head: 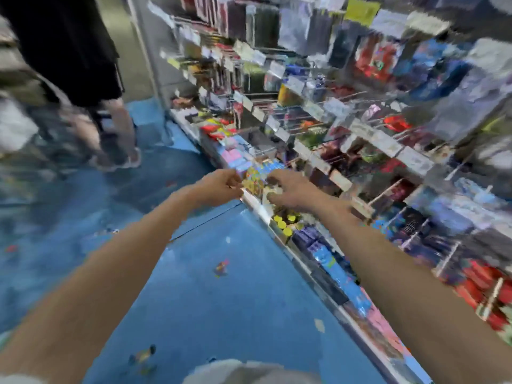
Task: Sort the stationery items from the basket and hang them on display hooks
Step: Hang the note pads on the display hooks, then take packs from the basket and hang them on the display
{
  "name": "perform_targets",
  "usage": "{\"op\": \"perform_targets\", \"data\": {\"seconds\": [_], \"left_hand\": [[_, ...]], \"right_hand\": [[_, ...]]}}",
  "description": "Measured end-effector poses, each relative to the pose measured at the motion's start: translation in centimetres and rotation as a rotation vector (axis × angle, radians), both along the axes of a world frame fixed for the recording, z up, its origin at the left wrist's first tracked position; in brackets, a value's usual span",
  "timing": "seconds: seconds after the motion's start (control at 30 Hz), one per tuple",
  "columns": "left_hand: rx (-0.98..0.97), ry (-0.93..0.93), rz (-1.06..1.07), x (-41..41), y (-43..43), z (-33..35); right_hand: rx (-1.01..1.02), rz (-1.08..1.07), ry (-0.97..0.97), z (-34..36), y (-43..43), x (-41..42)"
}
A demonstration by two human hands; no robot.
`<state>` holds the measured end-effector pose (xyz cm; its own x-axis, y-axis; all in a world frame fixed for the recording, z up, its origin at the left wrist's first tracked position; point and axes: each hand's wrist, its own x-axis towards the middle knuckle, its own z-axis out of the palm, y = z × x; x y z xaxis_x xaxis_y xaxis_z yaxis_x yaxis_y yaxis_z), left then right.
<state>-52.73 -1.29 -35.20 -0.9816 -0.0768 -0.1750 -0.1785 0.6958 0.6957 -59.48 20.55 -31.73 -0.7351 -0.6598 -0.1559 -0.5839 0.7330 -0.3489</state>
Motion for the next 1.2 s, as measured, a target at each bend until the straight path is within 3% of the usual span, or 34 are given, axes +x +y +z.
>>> {"op": "perform_targets", "data": {"seconds": [0.27, 0.4, 0.77, 1.0, 1.2], "left_hand": [[0.052, -0.102, 0.509, 19.1, -18.4, -3.0], [0.097, -0.101, 0.726, 27.6, -22.5, -3.0], [0.128, -0.268, 1.438, 54.1, -32.7, -1.6], [0.176, -0.227, 1.853, 66.0, -33.8, -0.7], [0.316, -0.225, 2.120, 75.5, -34.5, -2.2]], "right_hand": [[-0.037, 0.456, -0.070, -3.1, -24.8, 9.9], [-0.050, 0.662, -0.098, -4.0, -34.0, 14.9], [-0.042, 1.352, -0.228, -5.3, -61.1, 39.0], [-0.019, 1.727, -0.230, -6.2, -70.8, 55.1], [0.126, 1.885, -0.354, -8.6, -74.6, 67.5]]}}
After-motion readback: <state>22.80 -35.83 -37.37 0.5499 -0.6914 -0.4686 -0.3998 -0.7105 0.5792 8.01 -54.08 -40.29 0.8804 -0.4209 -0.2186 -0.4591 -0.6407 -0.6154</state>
